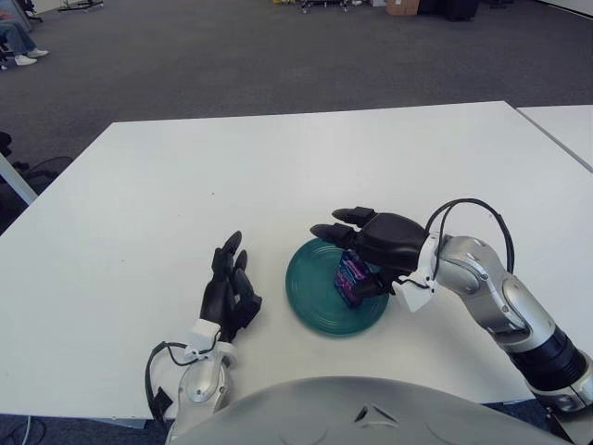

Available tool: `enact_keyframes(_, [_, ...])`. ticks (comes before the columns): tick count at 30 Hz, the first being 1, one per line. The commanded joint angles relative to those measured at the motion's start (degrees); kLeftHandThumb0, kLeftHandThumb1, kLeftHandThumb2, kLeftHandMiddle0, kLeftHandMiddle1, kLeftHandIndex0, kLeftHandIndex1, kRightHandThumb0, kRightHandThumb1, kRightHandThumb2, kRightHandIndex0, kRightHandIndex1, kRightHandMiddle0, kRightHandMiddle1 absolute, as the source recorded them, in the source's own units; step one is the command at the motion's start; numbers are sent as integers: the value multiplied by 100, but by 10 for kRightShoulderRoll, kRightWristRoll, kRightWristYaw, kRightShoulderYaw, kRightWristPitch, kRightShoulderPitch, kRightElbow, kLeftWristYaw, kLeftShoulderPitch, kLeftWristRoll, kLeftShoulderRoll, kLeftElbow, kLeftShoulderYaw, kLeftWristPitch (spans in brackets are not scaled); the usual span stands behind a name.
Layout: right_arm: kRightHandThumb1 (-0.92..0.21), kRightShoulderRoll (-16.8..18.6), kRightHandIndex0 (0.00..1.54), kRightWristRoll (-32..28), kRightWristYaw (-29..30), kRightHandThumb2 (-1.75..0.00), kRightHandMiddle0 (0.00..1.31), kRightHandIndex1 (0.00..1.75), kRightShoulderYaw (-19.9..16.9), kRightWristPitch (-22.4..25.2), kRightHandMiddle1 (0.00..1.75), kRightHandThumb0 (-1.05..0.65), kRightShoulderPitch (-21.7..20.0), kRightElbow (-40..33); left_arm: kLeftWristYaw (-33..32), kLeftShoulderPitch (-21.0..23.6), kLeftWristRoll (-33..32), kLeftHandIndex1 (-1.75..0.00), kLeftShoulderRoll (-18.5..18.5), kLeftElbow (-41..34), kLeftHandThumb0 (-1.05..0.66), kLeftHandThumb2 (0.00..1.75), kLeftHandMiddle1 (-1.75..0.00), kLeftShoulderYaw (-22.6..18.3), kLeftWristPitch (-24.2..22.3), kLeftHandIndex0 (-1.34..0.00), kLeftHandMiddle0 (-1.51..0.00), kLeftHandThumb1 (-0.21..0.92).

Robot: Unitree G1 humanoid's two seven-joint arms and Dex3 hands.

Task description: Put the gum into the plate.

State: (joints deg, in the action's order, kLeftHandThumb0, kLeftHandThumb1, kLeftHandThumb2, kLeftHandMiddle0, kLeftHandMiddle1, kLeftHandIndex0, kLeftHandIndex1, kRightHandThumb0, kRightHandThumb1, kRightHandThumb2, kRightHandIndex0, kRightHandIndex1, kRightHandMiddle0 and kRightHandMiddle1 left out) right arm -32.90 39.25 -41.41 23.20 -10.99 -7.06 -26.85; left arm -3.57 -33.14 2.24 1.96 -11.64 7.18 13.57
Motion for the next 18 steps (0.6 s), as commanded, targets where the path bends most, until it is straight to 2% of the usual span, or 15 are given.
enact_keyframes(1, [-92,1,0,-12,-2,-92,0,0,-11,8,0,-105,1,-7,-3,14,5,-54,0,20,-100,103,0,-5,8,0,-23,92])
enact_keyframes(9, [-92,12,0,-28,9,-90,0,0,-19,27,0,-105,6,-8,-7,29,10,-52,4,43,-100,102,0,-14,16,0,-20,92])
enact_keyframes(18, [-92,24,0,-75,-5,-91,1,0,-43,62,1,-105,-20,-13,-15,29,19,-44,11,39,-99,100,0,-13,15,0,-19,92])
